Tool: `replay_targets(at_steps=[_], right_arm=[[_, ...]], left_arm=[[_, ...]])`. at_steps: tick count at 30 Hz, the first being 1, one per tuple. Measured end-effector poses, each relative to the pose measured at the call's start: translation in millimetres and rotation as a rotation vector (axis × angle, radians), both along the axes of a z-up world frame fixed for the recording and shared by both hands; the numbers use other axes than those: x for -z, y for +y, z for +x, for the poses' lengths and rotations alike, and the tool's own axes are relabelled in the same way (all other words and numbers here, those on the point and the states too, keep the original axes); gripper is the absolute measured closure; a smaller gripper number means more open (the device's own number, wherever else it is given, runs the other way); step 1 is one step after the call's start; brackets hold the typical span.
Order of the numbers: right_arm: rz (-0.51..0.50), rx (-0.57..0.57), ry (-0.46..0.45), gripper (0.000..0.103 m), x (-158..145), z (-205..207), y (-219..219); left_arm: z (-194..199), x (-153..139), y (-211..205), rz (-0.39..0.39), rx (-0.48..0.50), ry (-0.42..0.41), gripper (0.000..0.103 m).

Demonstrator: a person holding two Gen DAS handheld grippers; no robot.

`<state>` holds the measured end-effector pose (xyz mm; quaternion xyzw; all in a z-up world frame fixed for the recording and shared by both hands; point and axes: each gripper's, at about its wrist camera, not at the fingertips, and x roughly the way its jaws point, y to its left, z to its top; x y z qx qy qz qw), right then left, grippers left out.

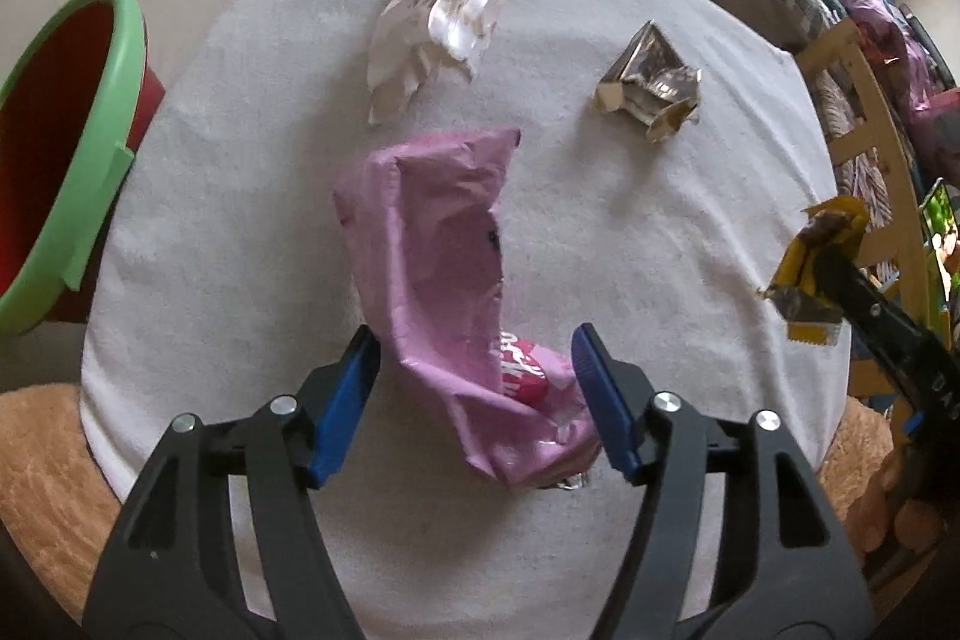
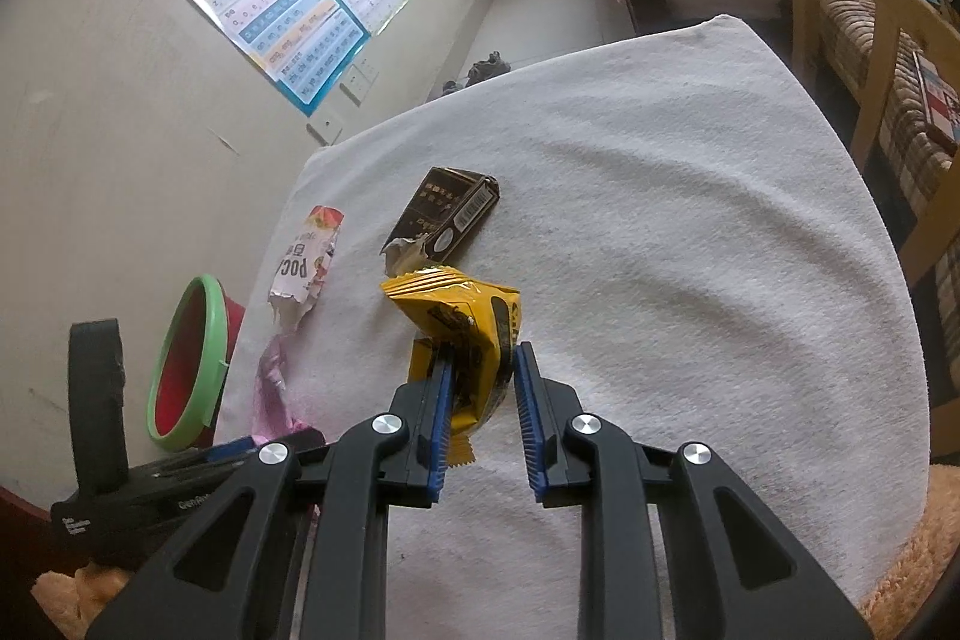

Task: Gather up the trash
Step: 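Carry the pink bag and yellow wrapper over the red bucket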

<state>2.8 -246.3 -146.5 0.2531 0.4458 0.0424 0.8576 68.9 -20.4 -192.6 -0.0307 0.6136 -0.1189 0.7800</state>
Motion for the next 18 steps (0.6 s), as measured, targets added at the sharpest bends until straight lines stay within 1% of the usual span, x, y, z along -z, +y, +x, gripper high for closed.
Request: replay_targets(at_steps=[2,4,5,6,7,8,10,14,18], right_arm=[[0.000,-0.001,0.002,0.082,0.1,0.1,-0.2],[-0.003,0.000,0.006,0.082,-0.4,0.8,0.6],[-0.005,0.000,0.007,0.082,-0.9,0.5,1.1],[-0.007,-0.002,0.005,0.082,-1.9,0.7,2.3],[-0.010,-0.006,0.002,0.082,-3.2,0.7,4.0],[-0.016,-0.012,-0.002,0.082,-5.4,0.8,6.1],[-0.023,-0.024,-0.011,0.082,-8.5,0.7,10.0],[-0.030,-0.050,-0.032,0.082,-17.9,0.4,20.3],[-0.040,-0.078,-0.059,0.082,-30.6,0.7,32.4]], left_arm=[[-0.8,2.4,3.5,-0.009,-0.010,0.012,0.040],[-2.4,3.3,7.0,-0.020,-0.014,0.014,0.046],[-3.3,3.6,7.2,-0.022,-0.005,0.017,0.057],[-3.6,3.3,6.9,-0.019,0.004,0.018,0.064],[-4.1,2.7,7.5,-0.020,0.008,0.015,0.067],[-4.7,1.7,8.3,-0.025,0.011,0.013,0.074],[-7.3,-4.3,11.4,-0.038,0.012,-0.005,0.074],[-8.5,-24.5,18.0,-0.056,0.007,-0.070,0.075],[-8.3,-53.8,29.1,-0.067,-0.004,-0.153,0.075]])
